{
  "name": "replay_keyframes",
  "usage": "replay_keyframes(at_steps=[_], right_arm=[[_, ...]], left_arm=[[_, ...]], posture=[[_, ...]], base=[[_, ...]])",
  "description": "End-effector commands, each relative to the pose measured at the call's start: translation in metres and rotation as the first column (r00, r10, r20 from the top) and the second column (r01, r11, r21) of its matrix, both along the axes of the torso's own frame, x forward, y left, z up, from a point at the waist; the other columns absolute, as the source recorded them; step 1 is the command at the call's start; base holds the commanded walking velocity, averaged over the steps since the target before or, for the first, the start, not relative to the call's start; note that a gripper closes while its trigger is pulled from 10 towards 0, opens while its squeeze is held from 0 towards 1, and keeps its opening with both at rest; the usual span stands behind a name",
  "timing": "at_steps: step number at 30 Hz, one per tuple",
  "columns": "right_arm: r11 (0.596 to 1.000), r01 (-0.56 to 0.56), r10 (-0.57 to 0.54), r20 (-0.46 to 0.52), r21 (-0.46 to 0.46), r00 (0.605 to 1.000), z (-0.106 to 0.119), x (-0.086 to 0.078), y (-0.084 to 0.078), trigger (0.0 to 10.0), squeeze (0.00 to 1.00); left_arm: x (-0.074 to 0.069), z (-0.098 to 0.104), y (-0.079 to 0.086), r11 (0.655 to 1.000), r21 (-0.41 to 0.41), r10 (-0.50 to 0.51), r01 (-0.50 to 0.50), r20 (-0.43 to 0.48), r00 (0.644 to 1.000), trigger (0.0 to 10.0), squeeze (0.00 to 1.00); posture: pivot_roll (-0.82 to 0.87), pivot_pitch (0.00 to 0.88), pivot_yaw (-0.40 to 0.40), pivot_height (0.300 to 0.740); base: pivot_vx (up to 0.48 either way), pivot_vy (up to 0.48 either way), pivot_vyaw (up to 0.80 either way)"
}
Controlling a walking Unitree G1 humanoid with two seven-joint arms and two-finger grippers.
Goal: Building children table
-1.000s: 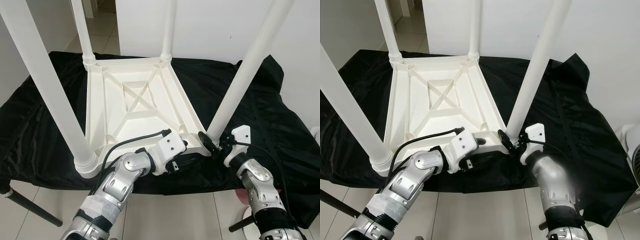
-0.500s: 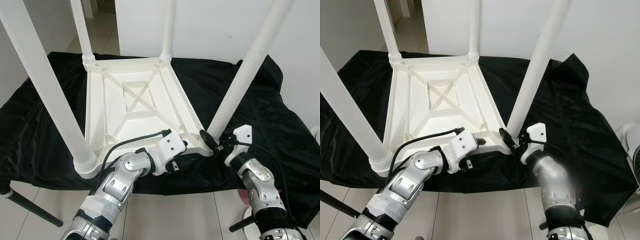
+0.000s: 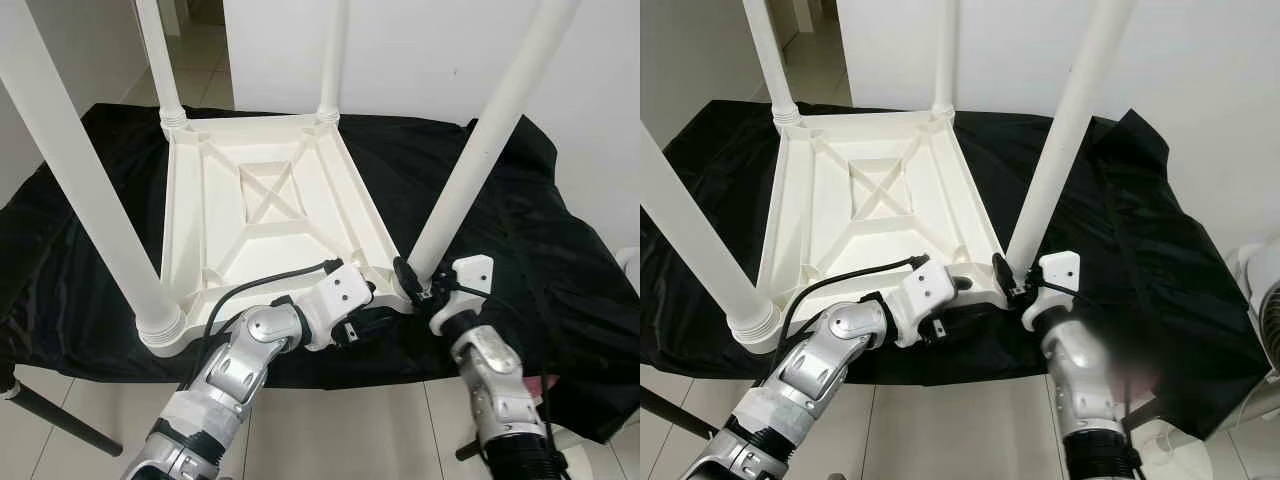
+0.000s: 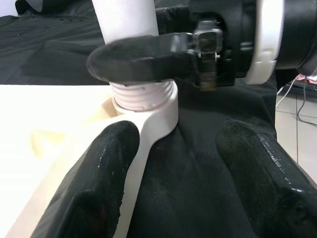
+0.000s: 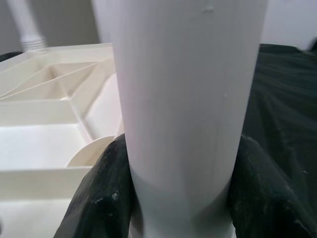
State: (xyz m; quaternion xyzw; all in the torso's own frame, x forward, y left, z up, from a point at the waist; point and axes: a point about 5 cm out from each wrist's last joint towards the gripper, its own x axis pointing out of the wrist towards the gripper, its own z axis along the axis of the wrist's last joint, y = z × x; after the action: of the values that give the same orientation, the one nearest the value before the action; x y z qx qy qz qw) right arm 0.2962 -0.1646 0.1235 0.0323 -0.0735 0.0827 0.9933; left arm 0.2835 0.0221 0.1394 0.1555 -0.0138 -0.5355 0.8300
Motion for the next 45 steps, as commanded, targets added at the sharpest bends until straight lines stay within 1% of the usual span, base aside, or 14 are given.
replay_keyframes(at_steps=[1,3,7,10,21,22,28,36,37,38,39,40,41,45], right_arm=[[0.989,0.128,-0.124,-0.064,0.07,0.99,-0.007,-0.002,-0.008,10.0,0.0],[0.98,0.183,-0.177,-0.084,0.072,0.981,-0.009,-0.003,-0.007,10.0,0.0],[0.913,0.394,-0.375,-0.161,0.108,0.913,-0.016,-0.008,0.006,10.0,0.0],[0.913,0.392,-0.374,-0.153,0.115,0.915,-0.015,-0.009,0.014,10.0,0.0],[0.917,0.386,-0.369,-0.151,0.105,0.917,-0.011,-0.006,0.014,10.0,0.0],[0.925,0.358,-0.338,-0.155,0.127,0.928,-0.011,-0.005,0.017,10.0,1.0],[0.942,0.315,-0.303,-0.113,0.119,0.946,-0.005,-0.007,0.014,10.0,1.0],[0.977,0.18,-0.174,-0.059,0.118,0.983,-0.001,-0.007,0.006,10.0,1.0],[0.986,0.132,-0.128,-0.045,0.103,0.991,0.0,-0.007,0.004,10.0,0.65],[0.986,0.132,-0.128,-0.045,0.103,0.991,0.0,-0.007,0.004,10.0,0.65],[0.992,0.091,-0.088,-0.037,0.089,0.995,0.0,-0.006,0.002,10.0,0.24],[0.997,0.042,-0.04,-0.032,0.067,0.999,0.001,-0.005,-0.001,10.0,0.0],[0.997,0.042,-0.04,-0.032,0.067,0.999,0.001,-0.005,-0.001,10.0,0.0],[0.994,-0.107,0.107,-0.014,-0.017,0.994,0.008,-0.001,-0.012,10.0,0.0]], left_arm=[[0.002,0.003,0.0,0.999,0.005,0.033,-0.033,0.023,0.999,10.0,0.0],[0.003,0.003,0.0,0.999,0.005,0.033,-0.034,0.023,0.999,10.0,0.0],[0.004,0.004,-0.003,1.0,0.001,0.031,-0.031,0.026,0.999,10.0,0.0],[0.005,0.005,-0.004,1.0,-0.001,0.031,-0.031,0.028,0.999,10.0,0.0],[0.007,0.006,-0.003,0.999,-0.003,0.038,-0.038,0.035,0.999,10.0,0.0],[0.007,0.006,-0.003,0.999,-0.004,0.04,-0.04,0.036,0.999,10.0,0.0],[0.006,0.006,-0.003,0.999,-0.007,0.043,-0.043,0.036,0.998,10.0,0.0],[0.007,0.007,-0.004,0.999,-0.008,0.044,-0.044,0.037,0.998,10.0,0.0],[0.008,0.007,-0.004,0.999,-0.009,0.044,-0.044,0.037,0.998,10.0,0.0],[0.008,0.007,-0.004,0.999,-0.009,0.044,-0.044,0.037,0.998,10.0,0.0],[0.008,0.007,-0.004,0.999,-0.009,0.045,-0.044,0.038,0.998,10.0,0.0],[0.008,0.007,-0.004,0.999,-0.008,0.045,-0.044,0.039,0.998,10.0,0.0],[0.008,0.007,-0.004,0.999,-0.008,0.045,-0.044,0.039,0.998,10.0,0.0],[0.009,0.007,-0.003,0.999,-0.006,0.046,-0.045,0.042,0.998,10.0,0.0]], posture=[[-0.04,0.041,-0.028,0.74],[-0.04,0.04,-0.027,0.74],[-0.04,0.037,-0.029,0.74],[-0.04,0.035,-0.029,0.74],[-0.04,0.027,-0.034,0.74],[-0.03,0.028,-0.035,0.74],[-0.04,0.03,-0.036,0.74],[-0.04,0.028,-0.037,0.74],[-0.04,0.028,-0.037,0.74],[-0.04,0.028,-0.037,0.74],[-0.04,0.027,-0.038,0.74],[-0.04,0.025,-0.039,0.74],[-0.04,0.025,-0.039,0.74],[-0.04,0.022,-0.039,0.74]], base=[[0.0,0.0,0.0],[0.0,0.0,0.0],[0.0,0.0,0.0],[0.0,0.0,0.0],[0.0,0.0,0.0],[0.0,0.0,0.0],[0.0,0.0,0.0],[0.0,0.0,0.0],[0.0,0.0,0.0],[0.0,0.0,0.0],[0.0,0.0,0.0],[0.0,0.0,0.0],[0.0,0.0,0.0],[0.0,0.0,0.0]])
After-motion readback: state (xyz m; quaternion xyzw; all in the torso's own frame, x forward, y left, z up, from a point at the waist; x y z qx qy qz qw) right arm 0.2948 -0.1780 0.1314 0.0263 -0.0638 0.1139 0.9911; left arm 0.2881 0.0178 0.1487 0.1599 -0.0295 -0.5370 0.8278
